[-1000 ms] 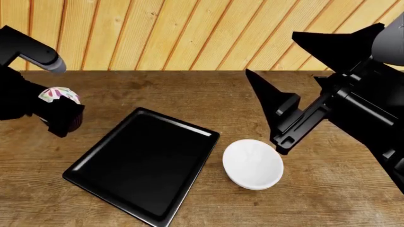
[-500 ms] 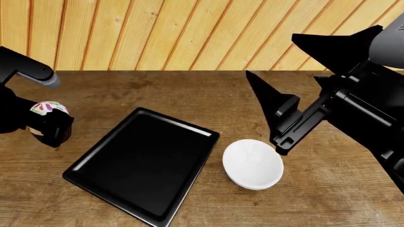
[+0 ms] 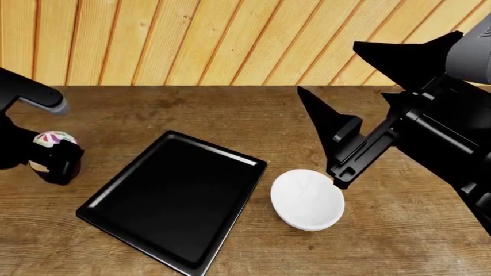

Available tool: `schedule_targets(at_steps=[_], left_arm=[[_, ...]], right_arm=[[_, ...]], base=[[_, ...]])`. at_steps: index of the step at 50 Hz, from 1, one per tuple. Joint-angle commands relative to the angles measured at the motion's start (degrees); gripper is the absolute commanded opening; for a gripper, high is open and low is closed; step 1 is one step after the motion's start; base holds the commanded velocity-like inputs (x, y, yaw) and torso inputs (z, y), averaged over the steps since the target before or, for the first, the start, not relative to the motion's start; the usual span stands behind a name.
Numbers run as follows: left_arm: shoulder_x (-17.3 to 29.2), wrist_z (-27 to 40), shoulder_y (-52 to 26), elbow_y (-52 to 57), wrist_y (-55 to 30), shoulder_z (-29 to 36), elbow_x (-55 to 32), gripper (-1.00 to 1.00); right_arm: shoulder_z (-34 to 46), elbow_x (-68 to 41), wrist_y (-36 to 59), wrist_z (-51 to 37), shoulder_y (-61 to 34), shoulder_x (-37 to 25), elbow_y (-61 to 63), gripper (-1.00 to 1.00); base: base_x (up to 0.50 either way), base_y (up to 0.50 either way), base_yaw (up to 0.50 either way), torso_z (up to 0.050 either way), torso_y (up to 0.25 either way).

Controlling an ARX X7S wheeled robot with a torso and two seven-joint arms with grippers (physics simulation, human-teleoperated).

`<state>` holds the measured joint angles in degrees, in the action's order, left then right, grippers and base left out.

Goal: Move the fresh-baked cupcake off the tray onto the counter, and place the bowl used for mixing into the sink.

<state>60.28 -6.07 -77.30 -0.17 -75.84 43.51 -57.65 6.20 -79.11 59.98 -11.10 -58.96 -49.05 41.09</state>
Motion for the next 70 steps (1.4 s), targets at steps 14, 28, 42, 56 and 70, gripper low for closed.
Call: schedule_targets(at_steps=[14,28,42,56,70], left_arm=[[0.20,1.06,1.04,0.58,0.09,0.78,0.02,-1.00],[0.22,-0.06,0.66,0.21,0.52,1.84,0.76,1.00],[0.95,0.01,-0.74,1.57,-0.62,1.11,-0.43,1.00],[2.12,-0.96,-5.01,3.62,-2.49,0.49,-0.78,1.00],[1.75,-0.24,-9.96,2.57,-2.85,-7.97,-8.74,1.00]], right_arm=[[0.77,0.05,-0.02,-0.02,-0.30,-0.20,-0.25,1.00],[1.16,0.62,-0.36,0.15,-0.10,-0.19,-0.18,1.00],[1.12,-0.52,-0.23,-0.34,-0.71,-0.65,-0.19,1.00],[1.29,-0.40,-0.33,-0.38,-0.95,-1.00,-0.18,1.00],[2.56,0.25,-0.08,0.17,-1.37,-0.58,-0.57,1.00]], base=[[0.00,0.00,0.00,0.000,0.000],[0.00,0.00,0.00,0.000,0.000],[0.00,0.00,0.00,0.000,0.000],[0.00,0.00,0.00,0.000,0.000],[0.00,0.00,0.00,0.000,0.000]])
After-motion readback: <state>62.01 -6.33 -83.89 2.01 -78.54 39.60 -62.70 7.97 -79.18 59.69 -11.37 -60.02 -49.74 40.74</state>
